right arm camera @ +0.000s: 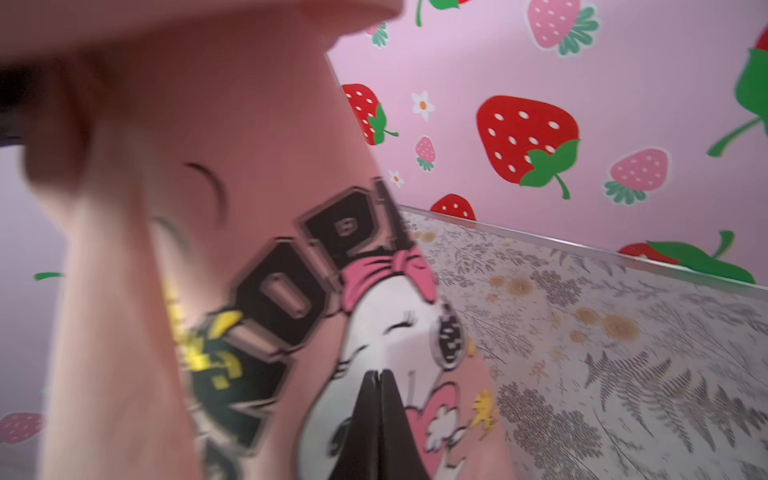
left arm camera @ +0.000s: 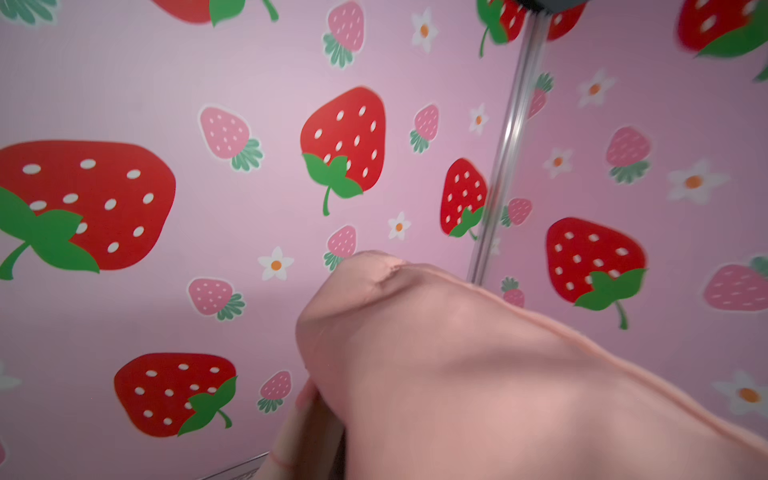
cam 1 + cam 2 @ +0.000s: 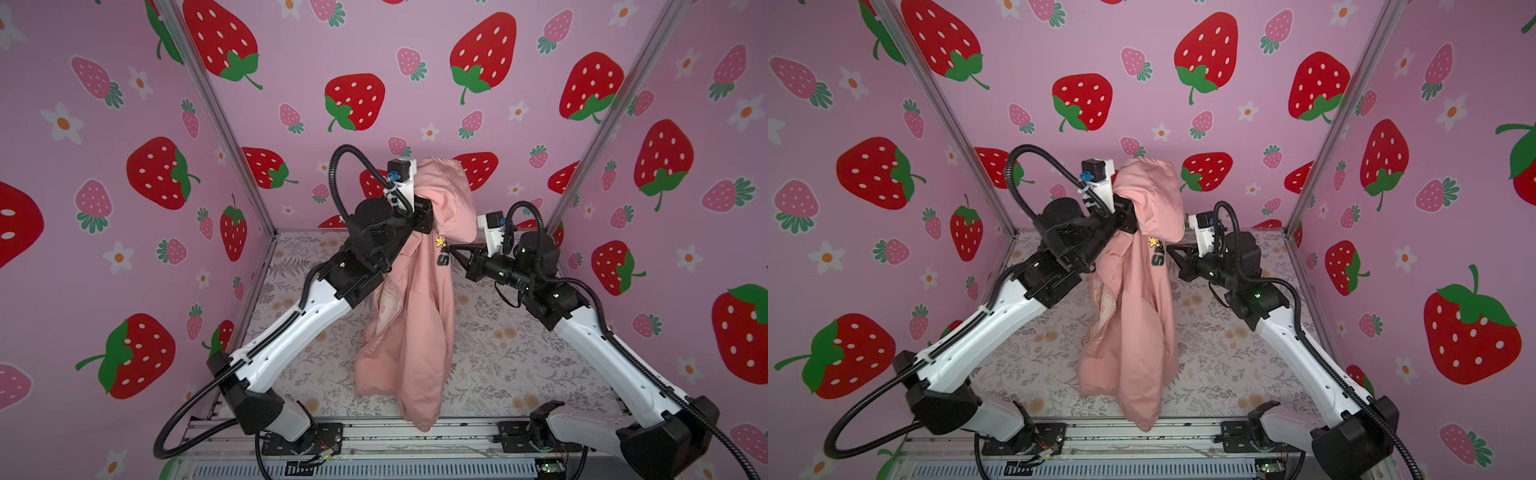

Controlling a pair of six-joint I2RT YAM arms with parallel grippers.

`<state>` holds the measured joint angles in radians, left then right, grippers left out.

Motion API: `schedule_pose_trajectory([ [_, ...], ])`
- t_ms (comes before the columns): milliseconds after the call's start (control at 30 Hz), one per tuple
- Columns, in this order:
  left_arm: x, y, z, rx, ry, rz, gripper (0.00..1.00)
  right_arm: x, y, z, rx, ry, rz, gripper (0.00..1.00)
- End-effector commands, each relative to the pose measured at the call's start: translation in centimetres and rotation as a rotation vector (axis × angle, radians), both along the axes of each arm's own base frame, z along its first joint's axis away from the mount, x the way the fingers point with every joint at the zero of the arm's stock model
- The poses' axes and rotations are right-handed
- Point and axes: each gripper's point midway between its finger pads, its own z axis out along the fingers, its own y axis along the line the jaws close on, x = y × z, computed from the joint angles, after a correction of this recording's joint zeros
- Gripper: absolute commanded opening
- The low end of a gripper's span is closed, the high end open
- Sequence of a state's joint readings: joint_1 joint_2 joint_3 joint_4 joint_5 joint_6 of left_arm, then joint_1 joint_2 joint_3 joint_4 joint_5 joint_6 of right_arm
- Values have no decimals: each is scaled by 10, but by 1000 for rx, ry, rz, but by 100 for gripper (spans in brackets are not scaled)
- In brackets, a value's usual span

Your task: Zip up the jacket

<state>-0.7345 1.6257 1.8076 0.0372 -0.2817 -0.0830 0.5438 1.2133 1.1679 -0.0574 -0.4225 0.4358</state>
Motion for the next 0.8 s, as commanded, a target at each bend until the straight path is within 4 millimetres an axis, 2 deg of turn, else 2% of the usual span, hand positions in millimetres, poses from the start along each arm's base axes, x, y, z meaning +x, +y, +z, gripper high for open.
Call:
schedule_pose_trajectory([
  [0,82,30,-32,-52,127,165,0,15,-12,-37,-85,133,-108,0],
  [67,131,35,-76,-28,244,230,5,22,-22,-54,-132,182,-185,4],
  [133,170,48,-104,-46,323,295,31,25,-29,-67,-161,217,-229,12],
  [200,201,65,-127,-98,393,320,60,23,-30,-79,-160,248,-233,27],
  [233,210,72,-136,-127,418,322,69,21,-28,-85,-156,264,-220,34],
  [267,217,77,-146,-152,445,310,94,18,-25,-90,-150,274,-207,40],
  [300,221,80,-154,-164,464,298,99,16,-24,-95,-154,282,-201,44],
  [367,221,84,-165,-162,486,300,99,15,-22,-106,-168,296,-201,51],
  [533,192,97,-168,-162,471,311,99,21,-17,-135,-232,334,-216,64],
  [667,156,118,-180,-177,522,344,99,28,-9,-170,-304,376,-218,69],
  [767,121,130,-204,-195,591,339,99,34,-7,-205,-380,412,-245,71],
])
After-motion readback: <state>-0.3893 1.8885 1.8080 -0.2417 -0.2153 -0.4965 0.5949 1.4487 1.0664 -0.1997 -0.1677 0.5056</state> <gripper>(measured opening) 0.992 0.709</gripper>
